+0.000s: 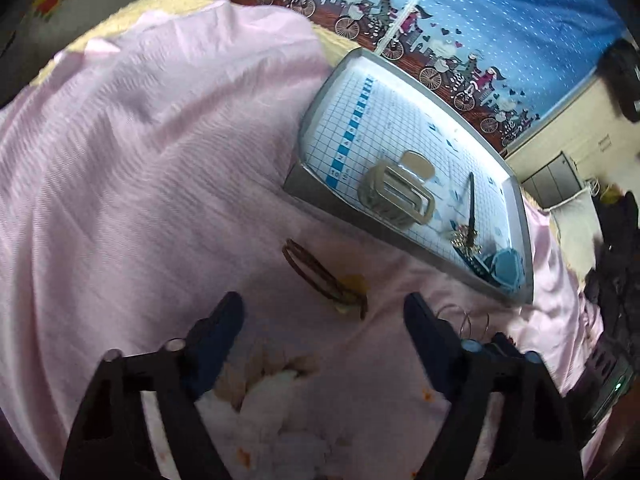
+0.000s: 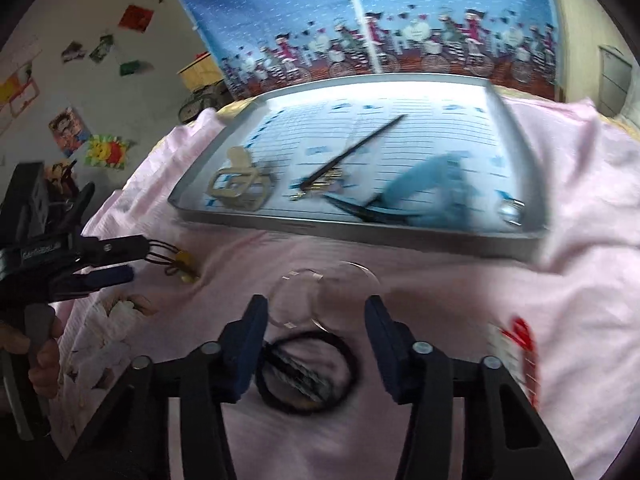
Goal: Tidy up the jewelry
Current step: 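Grasp the silver hoop earrings with the right tool while the left tool grasps the brown cord hair tie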
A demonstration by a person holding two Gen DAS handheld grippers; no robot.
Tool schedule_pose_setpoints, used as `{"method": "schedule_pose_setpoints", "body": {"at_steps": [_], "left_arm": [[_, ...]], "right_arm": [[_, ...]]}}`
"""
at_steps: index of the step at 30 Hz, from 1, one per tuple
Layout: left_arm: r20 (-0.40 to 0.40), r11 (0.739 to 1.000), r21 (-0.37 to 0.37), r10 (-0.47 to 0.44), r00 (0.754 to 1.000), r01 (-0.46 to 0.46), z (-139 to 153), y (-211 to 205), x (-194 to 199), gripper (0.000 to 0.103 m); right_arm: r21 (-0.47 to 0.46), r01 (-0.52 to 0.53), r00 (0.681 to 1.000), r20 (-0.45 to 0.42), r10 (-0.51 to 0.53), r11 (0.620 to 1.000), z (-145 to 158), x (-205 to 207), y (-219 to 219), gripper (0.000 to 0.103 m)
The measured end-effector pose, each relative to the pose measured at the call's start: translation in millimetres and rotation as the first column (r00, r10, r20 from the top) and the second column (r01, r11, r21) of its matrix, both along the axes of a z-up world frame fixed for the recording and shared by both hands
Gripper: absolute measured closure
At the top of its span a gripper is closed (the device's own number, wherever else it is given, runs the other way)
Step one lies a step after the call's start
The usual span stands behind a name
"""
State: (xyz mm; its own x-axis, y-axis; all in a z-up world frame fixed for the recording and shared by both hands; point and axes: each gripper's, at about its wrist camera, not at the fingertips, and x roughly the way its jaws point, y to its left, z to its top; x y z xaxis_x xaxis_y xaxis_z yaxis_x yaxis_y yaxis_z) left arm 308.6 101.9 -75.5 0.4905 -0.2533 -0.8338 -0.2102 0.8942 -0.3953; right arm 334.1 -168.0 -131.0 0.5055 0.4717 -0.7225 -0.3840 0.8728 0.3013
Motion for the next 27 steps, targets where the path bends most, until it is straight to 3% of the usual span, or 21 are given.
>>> {"method": "schedule_pose_setpoints", "body": {"at_steps": [3,5,9,13,15,21,27], "left_arm": [[-0.017,0.998,-0.066,0.012,1.000,-0.013,-5.0,8.1,3.6,0.035],[-0.025,0.993,-0.113,0.014,1.000,-0.017,-7.3,11.3,6.7,0.043],[-0.018,0.988,-0.153,0.029,0.999,-0.031,-11.1,18.5,11.0,0.061],[-0.024,0.982,-0.186,0.040,0.999,-0.044,-17.9,24.1,15.7,0.089],[-0.018,0.981,-0.190,0.031,0.999,-0.034,-18.0,25.5,15.3,0.095],[0.060,0.986,-0.164,-0.030,0.998,0.039,-7.0,10.3,15.5,0.103],[0.148,0.987,-0.084,-0.124,0.981,0.138,10.3,-14.6,12.9,0.103]], "right_arm": [[-0.051,-0.040,0.999,0.010,0.040,0.998,-3.9,2.8,18.7,0.062],[-0.081,-0.050,0.999,0.009,0.051,0.995,-7.3,5.7,26.1,0.068],[-0.099,-0.013,1.000,0.001,0.013,0.995,-15.9,12.4,27.8,0.075],[-0.087,0.002,1.000,-0.016,-0.003,0.996,-20.4,15.3,24.4,0.085],[-0.081,-0.003,1.000,-0.019,0.002,0.997,-19.8,15.2,23.6,0.087],[-0.045,-0.042,0.999,-0.033,0.041,0.998,-21.2,13.5,23.4,0.098],[-0.008,-0.069,0.997,0.022,0.069,0.998,-7.9,6.9,25.2,0.099]]}}
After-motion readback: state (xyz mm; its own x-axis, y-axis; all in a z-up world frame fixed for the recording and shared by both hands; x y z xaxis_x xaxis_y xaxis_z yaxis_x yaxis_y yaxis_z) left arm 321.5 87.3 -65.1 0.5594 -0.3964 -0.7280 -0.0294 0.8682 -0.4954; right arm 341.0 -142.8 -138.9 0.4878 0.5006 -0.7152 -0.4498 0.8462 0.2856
